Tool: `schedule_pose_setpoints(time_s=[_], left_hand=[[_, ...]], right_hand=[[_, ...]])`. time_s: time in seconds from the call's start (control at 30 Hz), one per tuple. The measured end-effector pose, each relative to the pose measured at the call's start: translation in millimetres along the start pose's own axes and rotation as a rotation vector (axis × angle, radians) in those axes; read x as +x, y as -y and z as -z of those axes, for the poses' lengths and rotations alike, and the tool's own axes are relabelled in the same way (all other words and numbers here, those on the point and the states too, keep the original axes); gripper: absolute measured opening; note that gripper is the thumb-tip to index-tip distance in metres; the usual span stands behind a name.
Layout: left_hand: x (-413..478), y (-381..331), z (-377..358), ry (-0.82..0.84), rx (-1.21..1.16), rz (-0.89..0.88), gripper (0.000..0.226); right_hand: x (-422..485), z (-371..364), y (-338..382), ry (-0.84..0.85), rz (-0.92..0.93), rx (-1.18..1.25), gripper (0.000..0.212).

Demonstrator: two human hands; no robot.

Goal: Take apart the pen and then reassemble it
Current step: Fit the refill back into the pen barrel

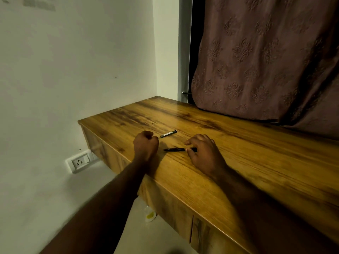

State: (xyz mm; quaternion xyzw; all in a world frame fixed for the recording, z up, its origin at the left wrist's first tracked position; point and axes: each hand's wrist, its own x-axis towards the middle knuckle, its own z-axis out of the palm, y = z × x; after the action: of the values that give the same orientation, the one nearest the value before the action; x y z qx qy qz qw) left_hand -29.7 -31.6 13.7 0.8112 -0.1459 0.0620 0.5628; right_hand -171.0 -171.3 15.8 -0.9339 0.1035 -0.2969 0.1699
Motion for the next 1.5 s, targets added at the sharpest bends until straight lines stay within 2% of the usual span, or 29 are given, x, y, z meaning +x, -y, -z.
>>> schedule_pose_setpoints(time_s=[0.17,0.3,0.43,0.5,0.57,0.67,0.77,0.87,0.93,1.0,1.1,1.2,1.27,1.33,1.4,1.47,1.5], left_hand=[[25,1,-9,0.125,0.05,0.008,0.036],[49,4,-18,0.262,0.207,-0.034,0.035],[71,-2,-35,0.394,0.581,-0.212,0.031],[76,-8,-45,0.389,0.819,-0.304,0.034],[81,-11,-55,0.364,0.897,-0.361,0.034],[85,-12,-58,0.338,0.869,-0.316,0.033],[78,-13,-44,0.244,0.829,-0.295,0.028],[51,-19,-28,0.105,0.592,-0.44,0.024],[22,-22,-21,0.077,0.367,-0.551,0.019],[-4,-20,-16,0.097,0.236,-0.571,0.018],[-32,-10,-12,0.214,0.091,-0.525,0.017],[-50,-9,-14,0.296,-0.007,-0.555,0.015],[-56,-12,-12,0.299,-0.006,-0.585,0.017],[-59,-14,-11,0.287,0.077,-0.658,0.024],[-62,-14,-13,0.294,0.181,-0.74,0.022],[-64,-12,-14,0.296,0.27,-0.76,0.018],[-64,-11,-15,0.291,0.299,-0.75,0.024]], right_hand=[[1,-7,7,-0.01,0.055,0.011,0.013],[4,-15,11,-0.002,0.062,0.023,0.015],[7,-19,7,-0.01,0.077,0.068,0.014],[7,-19,4,-0.026,0.071,0.085,0.014],[7,-19,3,-0.027,0.078,0.092,0.013],[7,-19,3,-0.035,0.074,0.108,0.012],[5,-19,5,-0.04,0.064,0.125,0.011],[5,-18,6,-0.079,0.023,0.191,0.011],[5,-16,6,-0.125,-0.034,0.275,0.013],[5,-13,7,-0.164,-0.13,0.39,0.015],[2,-8,8,-0.203,-0.326,0.645,0.019],[-2,-6,12,-0.211,-0.406,0.794,0.004],[-5,-5,16,-0.219,-0.393,0.804,0.008],[-6,-4,17,-0.216,-0.395,0.8,0.015],[-6,-3,16,-0.192,-0.417,0.813,0.017],[-5,-3,15,-0.143,-0.444,0.86,0.017],[-5,-3,15,-0.115,-0.453,0.89,0.017]])
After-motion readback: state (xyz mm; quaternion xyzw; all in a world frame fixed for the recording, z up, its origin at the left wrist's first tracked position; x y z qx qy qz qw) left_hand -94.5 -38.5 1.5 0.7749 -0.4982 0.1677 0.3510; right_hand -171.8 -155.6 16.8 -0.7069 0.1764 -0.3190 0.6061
